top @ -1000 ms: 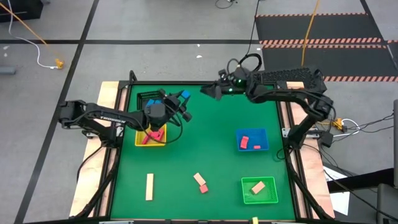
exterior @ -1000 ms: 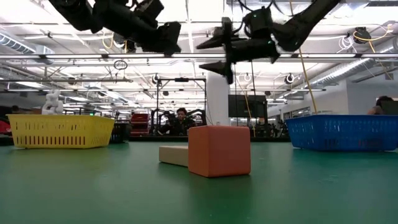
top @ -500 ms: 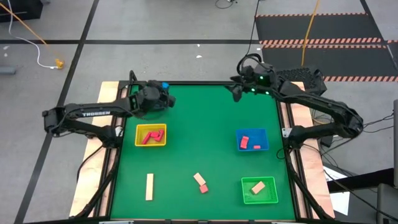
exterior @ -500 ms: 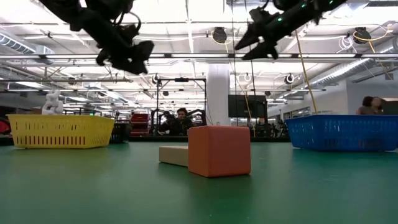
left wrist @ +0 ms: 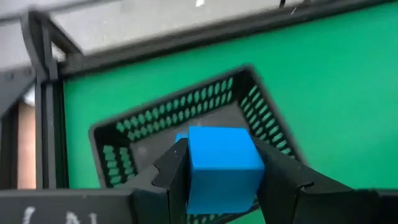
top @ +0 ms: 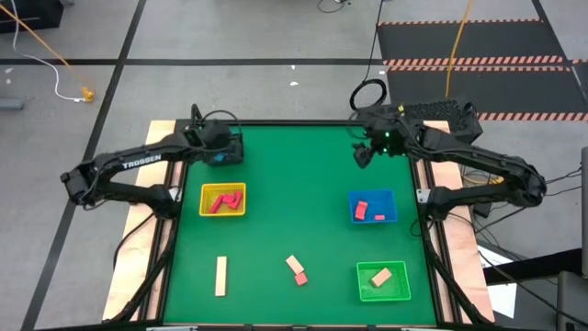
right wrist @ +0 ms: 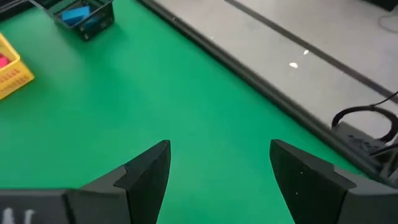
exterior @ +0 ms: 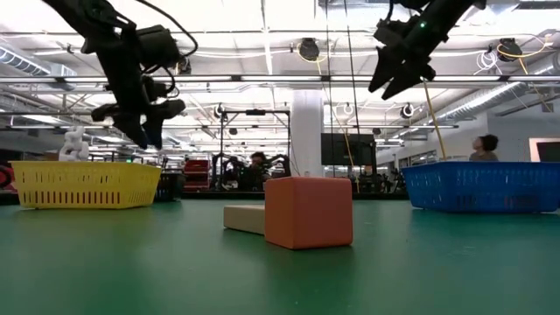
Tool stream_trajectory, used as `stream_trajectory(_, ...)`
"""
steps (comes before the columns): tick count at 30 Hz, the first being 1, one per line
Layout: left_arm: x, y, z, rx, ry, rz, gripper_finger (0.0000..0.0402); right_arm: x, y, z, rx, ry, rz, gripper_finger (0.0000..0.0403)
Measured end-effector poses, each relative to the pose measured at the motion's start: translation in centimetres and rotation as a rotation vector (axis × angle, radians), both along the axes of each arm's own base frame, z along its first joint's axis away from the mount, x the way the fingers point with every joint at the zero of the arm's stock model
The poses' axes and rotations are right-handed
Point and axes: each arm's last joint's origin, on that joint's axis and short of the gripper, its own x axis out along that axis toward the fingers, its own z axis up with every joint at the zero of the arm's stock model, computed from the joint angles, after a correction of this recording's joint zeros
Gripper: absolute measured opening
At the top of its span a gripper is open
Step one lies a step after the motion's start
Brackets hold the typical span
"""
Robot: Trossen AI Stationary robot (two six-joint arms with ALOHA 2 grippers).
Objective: Sort & place blocks by color
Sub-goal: Put the blue block into the black bin, then put the right brown block into the green bin
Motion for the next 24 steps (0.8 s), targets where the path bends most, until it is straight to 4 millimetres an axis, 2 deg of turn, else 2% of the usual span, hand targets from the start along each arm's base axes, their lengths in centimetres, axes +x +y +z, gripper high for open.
stream_trajectory(8,-0.8,0.8,-0.1,-0.050,-0.025,0.047,0.0143,0.6,1.1,-0.1,0.031,-0.025,0.021,0.0263)
stream_trajectory(17,-1.4,0.6,-0.7,-0.123,-0.035,0.107,0.0145,0.7,1.4,-0.1,0.032,-0.023,0.035,0.0263)
stream_trajectory(24,-1.9,0.4,-1.8,-0.115,-0.006,0.181,0.0251,0.8,1.4,-0.1,0.029,-0.020,0.043,0.0263)
